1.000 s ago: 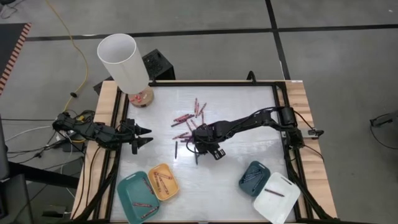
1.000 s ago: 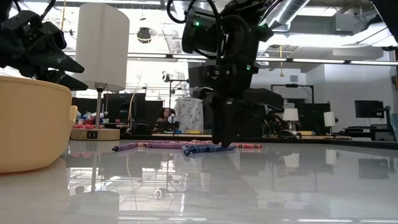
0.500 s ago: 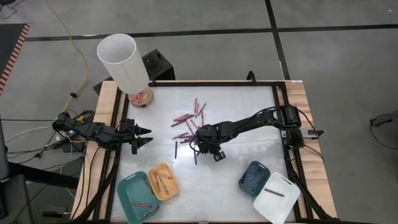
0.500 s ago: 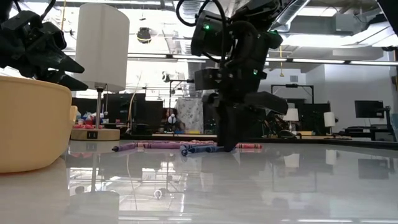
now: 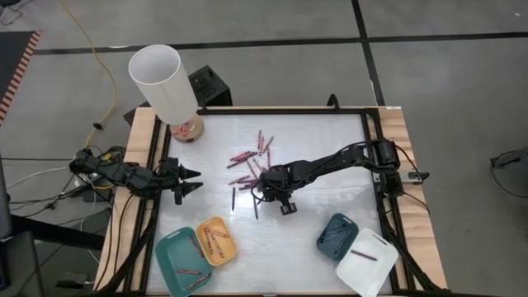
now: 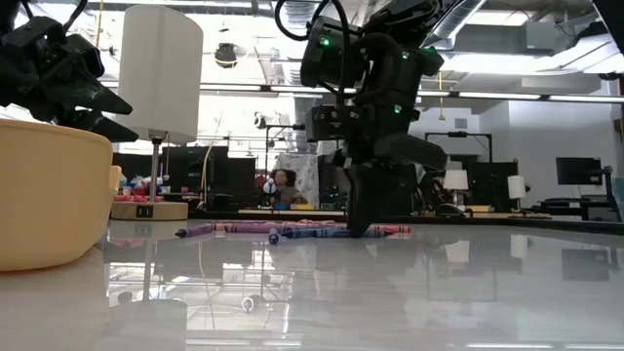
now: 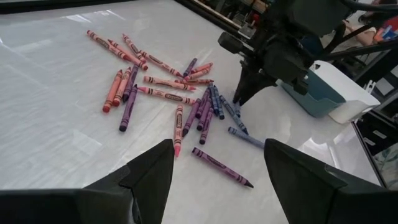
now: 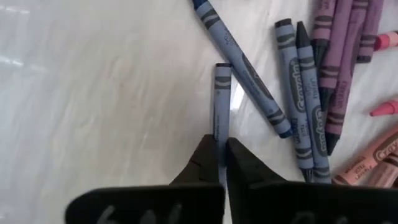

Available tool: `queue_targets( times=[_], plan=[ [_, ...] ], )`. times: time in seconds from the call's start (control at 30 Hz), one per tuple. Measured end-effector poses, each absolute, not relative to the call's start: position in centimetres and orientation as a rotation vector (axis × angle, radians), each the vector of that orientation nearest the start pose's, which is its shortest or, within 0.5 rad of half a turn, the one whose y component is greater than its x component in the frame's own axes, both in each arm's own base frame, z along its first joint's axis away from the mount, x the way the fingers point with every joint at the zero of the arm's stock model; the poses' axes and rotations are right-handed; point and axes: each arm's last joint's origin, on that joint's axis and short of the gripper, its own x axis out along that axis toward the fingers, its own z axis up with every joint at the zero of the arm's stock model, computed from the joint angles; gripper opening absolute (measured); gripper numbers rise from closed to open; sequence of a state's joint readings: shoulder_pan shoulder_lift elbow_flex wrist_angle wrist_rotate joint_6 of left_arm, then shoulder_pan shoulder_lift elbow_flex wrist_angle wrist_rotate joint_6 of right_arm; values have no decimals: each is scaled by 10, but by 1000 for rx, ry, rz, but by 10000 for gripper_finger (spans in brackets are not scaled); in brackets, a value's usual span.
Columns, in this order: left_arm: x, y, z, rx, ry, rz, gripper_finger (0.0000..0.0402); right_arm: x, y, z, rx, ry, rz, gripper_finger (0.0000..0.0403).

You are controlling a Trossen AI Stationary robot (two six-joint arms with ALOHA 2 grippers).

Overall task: Sort crayons
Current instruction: Put the blue crayon into the dark blue bin

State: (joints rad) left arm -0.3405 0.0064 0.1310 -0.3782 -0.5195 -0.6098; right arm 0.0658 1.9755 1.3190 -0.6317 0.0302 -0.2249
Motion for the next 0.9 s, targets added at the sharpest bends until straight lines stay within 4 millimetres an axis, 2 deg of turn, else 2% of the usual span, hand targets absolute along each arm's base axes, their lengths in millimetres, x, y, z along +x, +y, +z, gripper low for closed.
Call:
queue_targets(
  times=[0.27,0.43,0.6,0.7,0.9],
  plan=[
    [82,-14,172,-500,168,241,240,371,44,176,-210,1232,123,6],
    [82,-14,172,-500,169,241,240,358,58,210,-134,1167,83,3],
    [82,-14,172,-499,169,241,240,330,80,237,-14,1194,25,2],
    [82,-14,172,-499,169,242,240,304,98,256,49,1230,4,2],
    [82,-14,172,-499,169,241,240,251,134,282,137,1307,-34,2]
  ],
)
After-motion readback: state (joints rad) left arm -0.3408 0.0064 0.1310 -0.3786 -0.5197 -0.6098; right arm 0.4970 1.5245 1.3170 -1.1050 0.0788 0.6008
